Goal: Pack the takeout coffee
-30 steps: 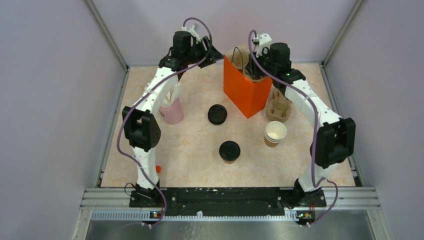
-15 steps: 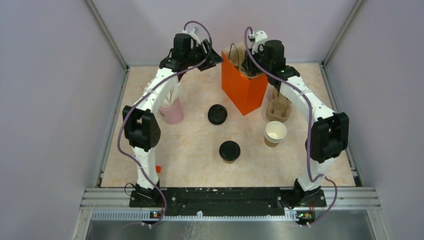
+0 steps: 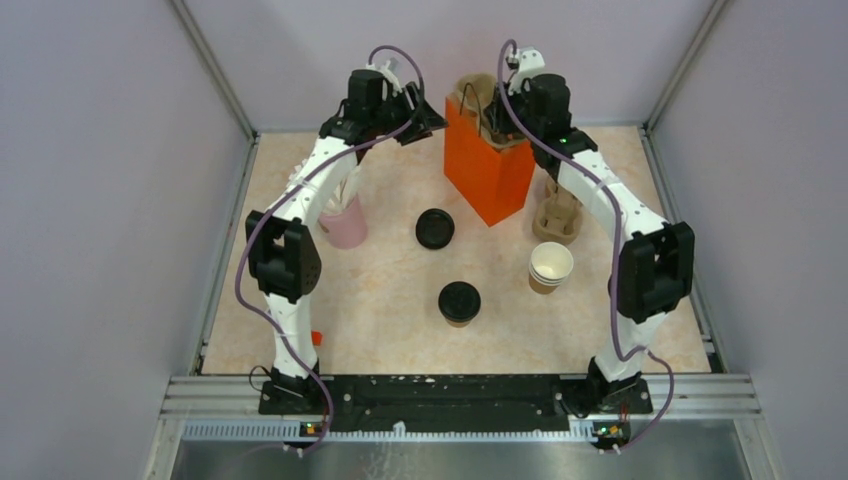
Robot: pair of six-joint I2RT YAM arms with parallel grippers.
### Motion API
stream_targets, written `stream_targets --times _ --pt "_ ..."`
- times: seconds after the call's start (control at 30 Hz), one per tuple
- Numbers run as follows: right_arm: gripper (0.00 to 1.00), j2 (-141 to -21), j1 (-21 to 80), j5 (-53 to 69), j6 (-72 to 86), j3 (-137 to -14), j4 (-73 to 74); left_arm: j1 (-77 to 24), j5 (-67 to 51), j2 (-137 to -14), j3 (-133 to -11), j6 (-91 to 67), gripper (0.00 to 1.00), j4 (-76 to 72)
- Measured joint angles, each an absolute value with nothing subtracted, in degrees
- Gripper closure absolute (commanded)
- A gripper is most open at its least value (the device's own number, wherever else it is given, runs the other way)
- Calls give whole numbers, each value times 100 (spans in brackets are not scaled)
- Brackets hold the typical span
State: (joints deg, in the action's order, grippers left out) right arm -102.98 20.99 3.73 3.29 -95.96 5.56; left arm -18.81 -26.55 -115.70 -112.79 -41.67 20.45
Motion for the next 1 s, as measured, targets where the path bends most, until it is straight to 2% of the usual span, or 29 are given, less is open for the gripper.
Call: stream_targets --times 0.47,1.0 --pt "78 -10431 2134 246 -30 -9273 215 -1881 -2626 -11528 -11131 -4154 39 2082" --pt "81 -10350 2139 392 -401 -9028 725 -1881 -2587 -11404 -11076 -4047 38 2128"
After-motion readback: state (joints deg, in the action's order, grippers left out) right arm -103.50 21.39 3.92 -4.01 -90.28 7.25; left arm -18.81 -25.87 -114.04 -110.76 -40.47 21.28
